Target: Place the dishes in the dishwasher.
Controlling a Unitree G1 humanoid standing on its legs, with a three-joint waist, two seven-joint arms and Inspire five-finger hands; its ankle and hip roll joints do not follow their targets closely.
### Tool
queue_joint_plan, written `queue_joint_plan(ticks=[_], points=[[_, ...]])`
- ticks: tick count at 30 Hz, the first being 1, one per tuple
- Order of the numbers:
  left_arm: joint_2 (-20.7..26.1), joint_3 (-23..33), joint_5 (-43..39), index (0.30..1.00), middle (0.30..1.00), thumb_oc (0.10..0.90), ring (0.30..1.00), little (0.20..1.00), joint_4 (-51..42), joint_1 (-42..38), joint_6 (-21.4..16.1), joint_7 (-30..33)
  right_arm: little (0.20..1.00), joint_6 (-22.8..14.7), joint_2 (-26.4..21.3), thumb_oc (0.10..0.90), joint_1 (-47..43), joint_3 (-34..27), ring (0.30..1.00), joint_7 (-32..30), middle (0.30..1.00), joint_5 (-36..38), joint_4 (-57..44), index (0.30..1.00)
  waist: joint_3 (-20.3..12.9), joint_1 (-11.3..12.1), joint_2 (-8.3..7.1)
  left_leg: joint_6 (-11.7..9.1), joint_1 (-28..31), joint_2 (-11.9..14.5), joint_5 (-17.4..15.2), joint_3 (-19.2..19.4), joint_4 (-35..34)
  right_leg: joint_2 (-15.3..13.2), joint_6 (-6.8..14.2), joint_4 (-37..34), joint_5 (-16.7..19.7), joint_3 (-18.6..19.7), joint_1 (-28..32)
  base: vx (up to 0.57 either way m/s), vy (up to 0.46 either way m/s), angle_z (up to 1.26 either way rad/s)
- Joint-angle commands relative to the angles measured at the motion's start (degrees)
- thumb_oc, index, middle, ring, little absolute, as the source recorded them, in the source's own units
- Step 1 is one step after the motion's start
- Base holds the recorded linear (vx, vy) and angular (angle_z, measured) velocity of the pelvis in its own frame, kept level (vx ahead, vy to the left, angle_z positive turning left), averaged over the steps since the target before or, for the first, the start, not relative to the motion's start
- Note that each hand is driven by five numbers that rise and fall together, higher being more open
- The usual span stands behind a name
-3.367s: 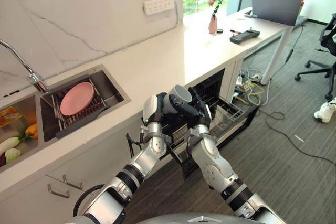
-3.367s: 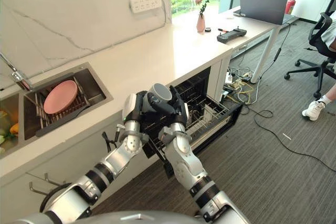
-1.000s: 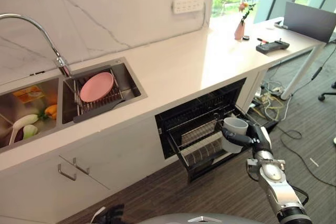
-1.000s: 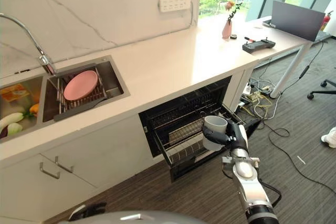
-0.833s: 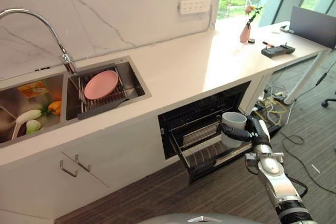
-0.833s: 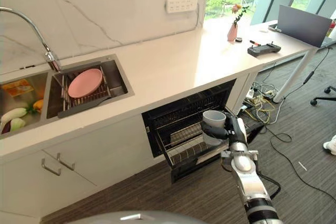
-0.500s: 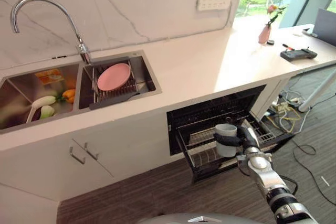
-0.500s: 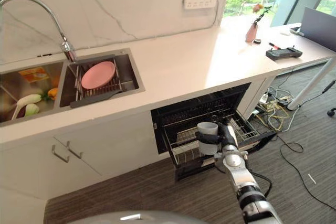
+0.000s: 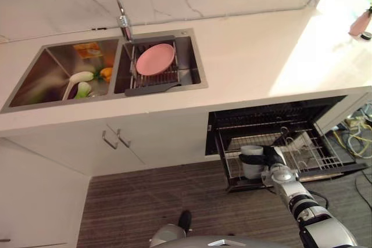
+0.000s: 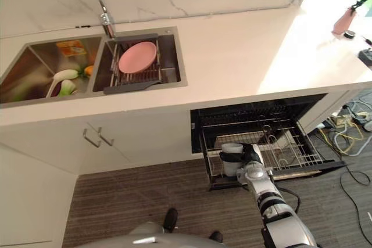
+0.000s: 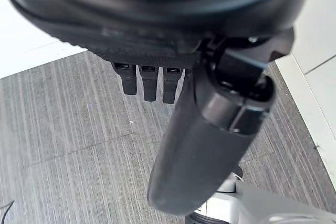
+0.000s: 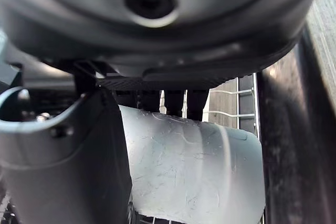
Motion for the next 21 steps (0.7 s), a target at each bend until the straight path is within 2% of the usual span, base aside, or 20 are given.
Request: queue_joint_plan(ticks=[1, 4, 9, 15, 18, 19, 21], points=[[2.7, -0.1, -4.1, 0.900, 0.900, 0.800, 0.900, 0.900, 6.6, -1.6, 1.6, 0.4, 0.900, -0.6, 0.0, 0.800, -4.2, -1.7, 0.900, 0.3, 0.900, 1.6, 2.6, 0.900, -1.4, 0.7, -1.48, -3.7, -1.3, 3.1, 0.5, 3.1, 0.5, -4.9, 4.7, 0.6, -1.8, 0.9, 0.5, 0.01, -0.006, 0.15], [3.1, 0.1, -3.2, 0.900, 0.900, 0.800, 0.900, 0.900, 7.6, -1.6, 1.9, 0.7, 0.900, -0.1, 0.4, 0.800, -3.9, -1.5, 0.900, 0.6, 0.900, 0.6, 3.3, 0.900, -1.5, 0.9, -1.64, -3.9, -1.6, 3.3, 0.4, 2.8, 0.5, -4.9, 4.7, 0.6, -2.0, 0.4, 0.6, 0.02, -0.013, 0.13], [3.0, 3.6, -6.4, 0.900, 0.900, 0.800, 0.900, 0.900, 7.7, -1.2, 2.1, 0.9, 0.900, -0.6, -1.3, 0.800, -1.5, -1.1, 0.900, 0.6, 0.900, -2.0, -3.2, 0.900, -1.5, 0.3, -2.00, -3.9, -1.2, 3.5, 0.2, 3.3, 0.5, -4.9, 4.8, 0.6, -2.1, 0.6, 0.7, 0.01, -0.004, 0.04], [1.9, 7.9, -8.1, 0.900, 0.900, 0.800, 0.900, 0.900, 7.7, -0.9, 2.1, 1.9, 0.900, -3.4, -5.0, 0.800, 6.8, -7.3, 0.900, -2.5, 0.900, -5.8, -23.3, 0.900, -2.1, -1.8, -2.33, -3.8, 0.4, 3.9, -0.6, 5.3, 0.5, -5.1, 5.0, 0.6, -2.2, 1.6, 1.1, 0.02, -0.010, -0.05], [0.9, 10.5, -11.7, 0.900, 0.900, 0.800, 0.900, 0.900, 7.1, -0.9, 1.9, 1.6, 0.900, -5.6, -5.2, 0.800, 10.6, -11.2, 0.900, -3.5, 0.900, -5.7, -32.3, 0.900, -2.3, -2.7, -2.25, -3.9, 1.6, 4.4, -1.1, 6.4, 0.5, -4.9, 4.9, 0.6, -2.5, 2.5, 1.6, 0.02, -0.028, -0.10], [0.9, 10.4, -11.7, 0.900, 0.900, 0.800, 0.900, 0.900, 7.1, -0.9, 1.9, 1.6, 0.900, -5.6, -5.2, 0.800, 10.7, -11.2, 0.900, -3.5, 0.900, -5.7, -32.4, 0.900, -2.4, -2.7, -2.29, -3.8, 1.4, 4.3, -1.0, 6.4, 0.5, -5.0, 4.9, 0.6, -2.4, 2.5, 1.5, 0.03, -0.045, -0.25], [0.3, 13.0, -15.3, 0.900, 0.900, 0.800, 0.900, 0.900, 6.8, -1.1, 1.4, 1.3, 0.900, -8.2, -4.0, 0.800, 14.1, -14.4, 0.900, -2.8, 0.900, -3.1, -40.5, 0.900, -2.7, -4.0, -2.14, -3.7, 2.3, 4.8, -1.2, 7.3, 0.5, -4.6, 4.8, 0.6, -2.6, 3.7, 1.4, 0.02, -0.057, -0.26]])
